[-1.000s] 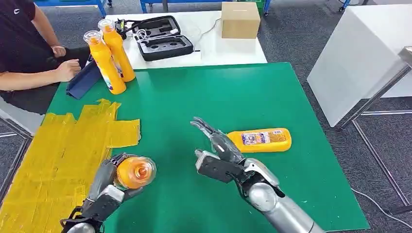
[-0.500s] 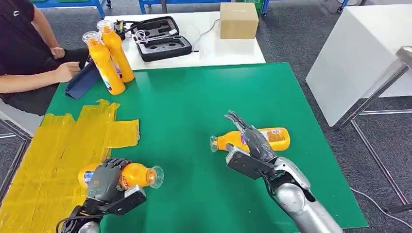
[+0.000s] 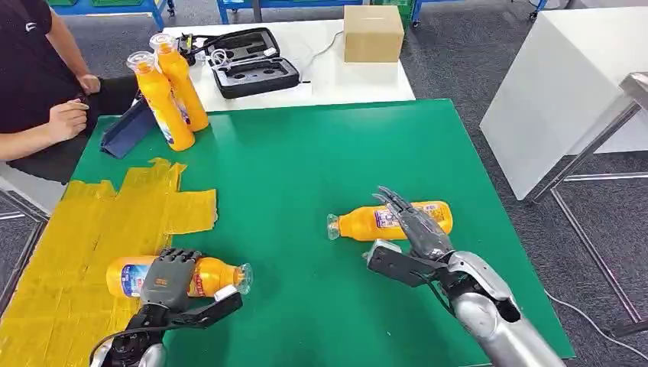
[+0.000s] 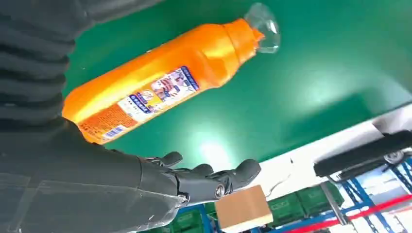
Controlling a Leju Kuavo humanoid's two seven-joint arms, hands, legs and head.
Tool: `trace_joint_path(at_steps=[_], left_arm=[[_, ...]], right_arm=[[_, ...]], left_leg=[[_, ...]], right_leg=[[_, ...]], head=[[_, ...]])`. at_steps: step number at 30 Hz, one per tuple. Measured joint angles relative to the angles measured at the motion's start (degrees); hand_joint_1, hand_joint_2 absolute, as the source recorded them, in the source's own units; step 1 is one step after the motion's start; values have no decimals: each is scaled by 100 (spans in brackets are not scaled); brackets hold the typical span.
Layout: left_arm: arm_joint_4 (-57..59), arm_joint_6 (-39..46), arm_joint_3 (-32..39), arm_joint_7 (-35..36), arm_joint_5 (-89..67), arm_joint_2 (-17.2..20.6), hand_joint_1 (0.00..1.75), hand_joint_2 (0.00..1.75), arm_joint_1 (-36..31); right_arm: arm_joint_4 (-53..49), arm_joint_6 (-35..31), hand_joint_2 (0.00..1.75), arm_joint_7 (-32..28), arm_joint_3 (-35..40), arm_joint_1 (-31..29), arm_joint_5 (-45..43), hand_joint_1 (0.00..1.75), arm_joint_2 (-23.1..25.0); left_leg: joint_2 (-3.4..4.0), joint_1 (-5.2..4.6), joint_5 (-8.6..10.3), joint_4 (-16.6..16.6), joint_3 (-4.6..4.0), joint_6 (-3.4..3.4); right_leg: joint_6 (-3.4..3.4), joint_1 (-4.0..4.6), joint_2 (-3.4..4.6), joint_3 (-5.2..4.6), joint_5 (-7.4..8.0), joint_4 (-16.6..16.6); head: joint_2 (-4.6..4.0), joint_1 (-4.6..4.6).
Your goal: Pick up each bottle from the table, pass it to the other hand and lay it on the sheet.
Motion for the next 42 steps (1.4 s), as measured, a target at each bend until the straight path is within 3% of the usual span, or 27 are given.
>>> trace_joint_path(at_steps=[8, 25, 32, 37, 42], left_arm=[[131, -118, 72, 28, 116, 50, 0, 0, -146], [177, -289, 90, -110, 370, 147, 0, 0, -231], [-296, -827, 118, -1232, 2678, 260, 0, 0, -160], [-1271, -1647, 301, -2236, 5448, 129, 0, 0, 230], [-2145, -2280, 448, -2488, 6783, -13, 0, 0, 608]], right_arm=[[9, 103, 175, 135, -103, 243, 109, 0, -415], [105, 293, 175, 236, -199, 275, 251, 0, -516], [407, 372, 175, 249, -310, 160, 313, 0, -544], [670, 358, 175, 269, -457, 74, 413, 0, -544], [1128, 297, 175, 312, -673, -121, 568, 0, -544]], left_leg=[[-14, -17, 6, -1, -7, 6], [-14, -24, 9, 2, -25, 9], [-16, -24, 12, 2, -31, 8], [-16, -26, 11, 4, -47, 9], [-16, -27, 9, 4, -54, 10]], right_leg=[[3, -15, -20, 6, 1, 0], [7, -22, -20, -11, 4, 0], [7, -22, -23, -13, 4, 1], [7, -25, -23, -26, 4, 0], [7, -25, -23, -36, 4, -1]], head=[[0, 4], [0, 4], [0, 2], [0, 4], [0, 4]])
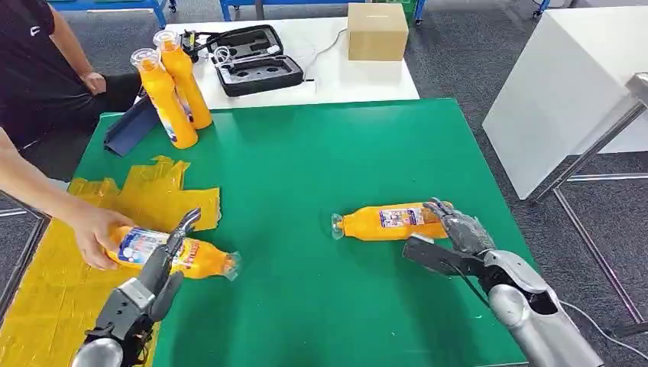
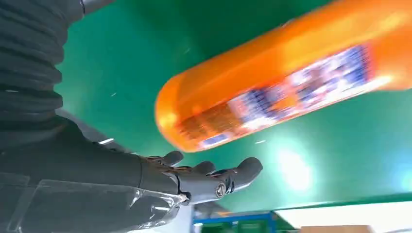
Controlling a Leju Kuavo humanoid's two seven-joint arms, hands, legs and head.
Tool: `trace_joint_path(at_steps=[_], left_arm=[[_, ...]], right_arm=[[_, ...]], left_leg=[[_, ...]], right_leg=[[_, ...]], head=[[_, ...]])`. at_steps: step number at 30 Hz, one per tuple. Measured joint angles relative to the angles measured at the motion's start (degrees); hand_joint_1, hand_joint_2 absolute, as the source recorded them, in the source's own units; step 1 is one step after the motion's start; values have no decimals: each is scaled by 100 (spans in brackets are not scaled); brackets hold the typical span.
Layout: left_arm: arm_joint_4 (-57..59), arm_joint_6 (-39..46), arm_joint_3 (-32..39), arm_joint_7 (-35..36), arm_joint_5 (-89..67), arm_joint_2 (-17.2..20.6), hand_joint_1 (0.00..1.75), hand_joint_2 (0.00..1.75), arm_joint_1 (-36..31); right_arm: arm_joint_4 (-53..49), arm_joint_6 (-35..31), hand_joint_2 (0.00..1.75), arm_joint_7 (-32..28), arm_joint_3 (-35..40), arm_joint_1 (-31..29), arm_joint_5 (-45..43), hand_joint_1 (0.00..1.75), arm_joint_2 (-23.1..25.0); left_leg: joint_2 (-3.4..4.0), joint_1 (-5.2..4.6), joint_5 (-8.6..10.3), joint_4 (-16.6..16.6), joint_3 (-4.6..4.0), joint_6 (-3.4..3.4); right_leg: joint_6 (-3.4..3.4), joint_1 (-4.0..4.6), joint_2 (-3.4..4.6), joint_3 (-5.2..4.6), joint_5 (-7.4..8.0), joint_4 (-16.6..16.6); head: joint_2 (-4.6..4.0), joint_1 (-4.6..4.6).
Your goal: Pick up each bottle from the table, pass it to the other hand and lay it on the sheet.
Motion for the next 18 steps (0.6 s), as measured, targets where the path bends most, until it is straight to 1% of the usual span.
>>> trace_joint_path(at_steps=[5, 10, 18], left_arm=[[-415, -52, -4, -15, 0, -79, 0, 0, 119], [-528, -15, -48, 53, -11, -101, 0, 0, 101], [-548, 9, -63, 46, 6, -111, 0, 0, 120]], right_arm=[[502, 0, 175, 0, -113, -247, 124, 0, 52], [850, 59, 175, 17, -68, -500, 251, 0, 199], [1114, 61, 175, 18, -30, -572, 269, 0, 304]], left_leg=[[1, 1, 1, 0, 1, -1], [1, 4, 3, 0, 2, -3], [-2, 2, 2, 0, -5, -2]], right_leg=[[0, 2, 1, 1, 0, 0], [0, 4, 0, 1, 0, 1], [0, 2, -1, -1, 0, 1]], head=[[0, 0], [0, -4], [0, 0]])
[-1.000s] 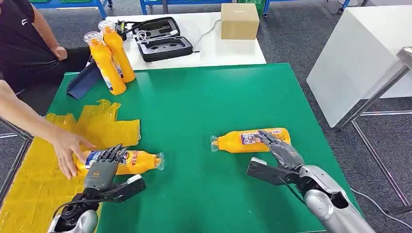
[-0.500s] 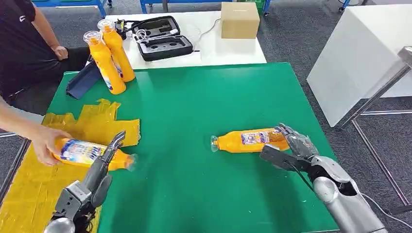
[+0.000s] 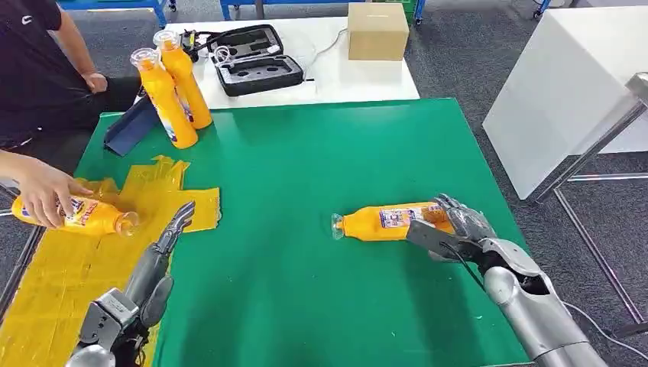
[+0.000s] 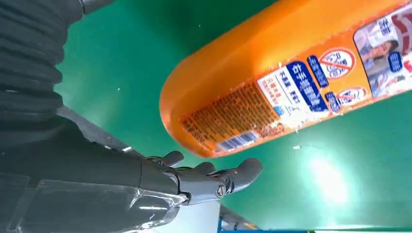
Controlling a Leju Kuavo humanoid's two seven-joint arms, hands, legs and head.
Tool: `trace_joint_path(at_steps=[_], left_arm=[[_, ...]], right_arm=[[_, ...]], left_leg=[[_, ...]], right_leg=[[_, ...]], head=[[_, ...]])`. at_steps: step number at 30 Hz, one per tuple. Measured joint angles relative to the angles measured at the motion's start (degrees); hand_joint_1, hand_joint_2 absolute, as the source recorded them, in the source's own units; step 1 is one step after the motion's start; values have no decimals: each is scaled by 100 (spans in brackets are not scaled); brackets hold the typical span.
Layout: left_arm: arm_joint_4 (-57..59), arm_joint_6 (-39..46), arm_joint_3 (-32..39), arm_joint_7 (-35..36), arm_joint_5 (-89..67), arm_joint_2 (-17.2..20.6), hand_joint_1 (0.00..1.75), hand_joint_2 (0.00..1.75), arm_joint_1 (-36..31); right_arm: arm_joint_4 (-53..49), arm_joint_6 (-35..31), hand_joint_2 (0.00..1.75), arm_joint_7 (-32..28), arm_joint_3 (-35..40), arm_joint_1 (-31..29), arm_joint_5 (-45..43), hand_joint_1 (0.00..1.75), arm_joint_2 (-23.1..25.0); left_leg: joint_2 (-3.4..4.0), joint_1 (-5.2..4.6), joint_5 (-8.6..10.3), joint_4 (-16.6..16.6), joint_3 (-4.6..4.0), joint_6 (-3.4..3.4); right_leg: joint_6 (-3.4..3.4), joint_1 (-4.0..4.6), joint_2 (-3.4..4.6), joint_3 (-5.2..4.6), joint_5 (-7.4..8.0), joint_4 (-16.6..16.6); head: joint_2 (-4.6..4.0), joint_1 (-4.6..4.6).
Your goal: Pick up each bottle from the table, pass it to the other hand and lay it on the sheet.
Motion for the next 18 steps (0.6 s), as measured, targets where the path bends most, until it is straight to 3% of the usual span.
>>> trace_joint_path(at_steps=[18], left_arm=[[-9, -37, -59, 24, 83, -4, 0, 0, -39]], right_arm=[[291, 42, 175, 4, 193, -314, 171, 0, 219]], left_leg=[[4, 0, 1, 0, 1, 0]], right_leg=[[0, 1, 1, 0, 1, 0]], head=[[0, -2]])
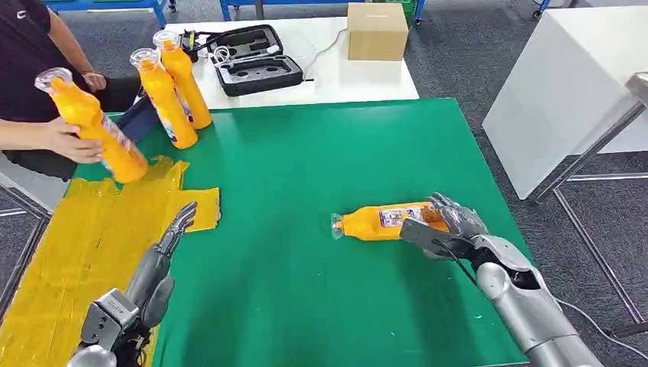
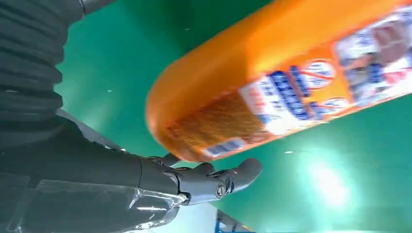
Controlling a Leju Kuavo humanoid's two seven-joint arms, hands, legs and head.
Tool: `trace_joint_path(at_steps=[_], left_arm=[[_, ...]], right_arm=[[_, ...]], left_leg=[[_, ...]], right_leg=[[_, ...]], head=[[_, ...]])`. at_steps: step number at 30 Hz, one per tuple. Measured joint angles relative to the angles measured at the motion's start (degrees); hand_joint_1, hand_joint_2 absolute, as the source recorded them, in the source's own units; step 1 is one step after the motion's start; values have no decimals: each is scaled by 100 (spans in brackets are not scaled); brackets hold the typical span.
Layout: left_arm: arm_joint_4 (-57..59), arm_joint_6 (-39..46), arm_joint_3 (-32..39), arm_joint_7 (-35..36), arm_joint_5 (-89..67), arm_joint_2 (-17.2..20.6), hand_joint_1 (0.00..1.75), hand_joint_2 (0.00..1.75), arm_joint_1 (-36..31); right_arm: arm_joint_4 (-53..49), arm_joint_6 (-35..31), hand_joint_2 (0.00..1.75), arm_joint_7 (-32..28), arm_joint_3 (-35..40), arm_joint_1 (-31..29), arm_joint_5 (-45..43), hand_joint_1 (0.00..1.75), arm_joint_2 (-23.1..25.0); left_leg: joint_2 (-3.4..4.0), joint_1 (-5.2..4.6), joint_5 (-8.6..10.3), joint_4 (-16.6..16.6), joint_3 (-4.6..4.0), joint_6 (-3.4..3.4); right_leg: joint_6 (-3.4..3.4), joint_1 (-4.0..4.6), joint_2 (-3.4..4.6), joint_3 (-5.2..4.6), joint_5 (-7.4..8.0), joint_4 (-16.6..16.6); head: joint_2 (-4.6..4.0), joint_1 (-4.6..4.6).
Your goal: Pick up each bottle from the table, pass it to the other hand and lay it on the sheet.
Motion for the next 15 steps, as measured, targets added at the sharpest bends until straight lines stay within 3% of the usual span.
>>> trace_joint_path(at_steps=[1, 2, 15], left_arm=[[0, -9, -9, 17, 28, 0, 0, 0, -29], [0, -15, -22, 26, 39, -2, 0, 175, -56], [0, -72, -153, 127, 207, 0, 0, 175, -181]], right_arm=[[54, 6, 175, 4, 71, -77, 24, 0, 50], [92, 13, 175, 11, 127, -147, 48, 0, 94], [1208, 83, 175, 175, 1250, -1059, 507, 0, 736]], left_leg=[[2, 0, 0, 0, 1, 0], [2, 0, 0, 0, 2, 0], [-1, 2, 2, 0, 2, -1]], right_leg=[[0, 0, 0, 0, 0, 0], [0, 0, 0, 1, 0, 0], [0, 1, 0, 1, 0, 2]], head=[[0, 2], [0, 0], [0, 0]])
